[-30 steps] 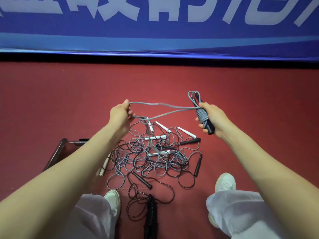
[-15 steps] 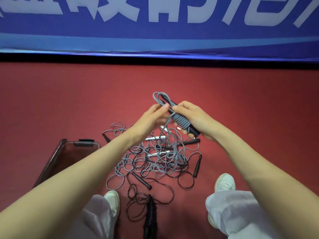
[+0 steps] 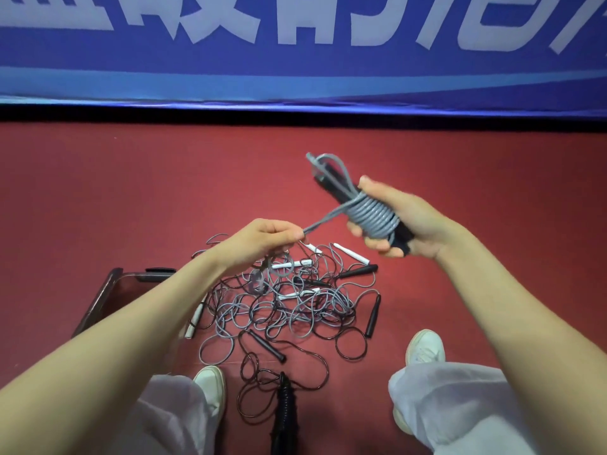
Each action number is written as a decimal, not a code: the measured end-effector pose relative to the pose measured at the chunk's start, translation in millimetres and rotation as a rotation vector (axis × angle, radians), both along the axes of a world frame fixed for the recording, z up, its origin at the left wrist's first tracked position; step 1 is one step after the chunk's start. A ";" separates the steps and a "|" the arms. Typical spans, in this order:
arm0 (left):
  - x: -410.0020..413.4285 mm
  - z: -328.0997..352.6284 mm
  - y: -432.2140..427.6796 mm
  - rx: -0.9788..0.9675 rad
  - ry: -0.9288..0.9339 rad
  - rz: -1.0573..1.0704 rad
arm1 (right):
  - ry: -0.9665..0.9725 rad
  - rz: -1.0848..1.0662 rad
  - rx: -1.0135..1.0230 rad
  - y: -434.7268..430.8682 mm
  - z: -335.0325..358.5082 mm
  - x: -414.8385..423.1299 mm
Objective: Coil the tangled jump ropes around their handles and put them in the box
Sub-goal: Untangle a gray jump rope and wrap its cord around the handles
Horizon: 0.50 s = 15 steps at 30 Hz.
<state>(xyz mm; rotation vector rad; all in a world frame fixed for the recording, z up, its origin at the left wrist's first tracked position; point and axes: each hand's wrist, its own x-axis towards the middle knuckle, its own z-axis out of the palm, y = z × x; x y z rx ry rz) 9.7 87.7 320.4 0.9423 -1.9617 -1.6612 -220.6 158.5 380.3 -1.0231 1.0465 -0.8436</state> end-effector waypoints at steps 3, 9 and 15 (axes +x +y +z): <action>-1.8 5.3 3.5 -0.137 -0.060 -0.072 | 0.047 0.386 0.160 11.1 -11.0 22.2; -9.9 15.9 4.7 -0.131 -0.038 0.001 | 0.491 0.488 0.281 8.6 -30.1 30.3; -26.1 17.6 10.2 0.143 0.140 0.078 | 1.061 -0.151 -0.213 -4.8 -40.5 9.4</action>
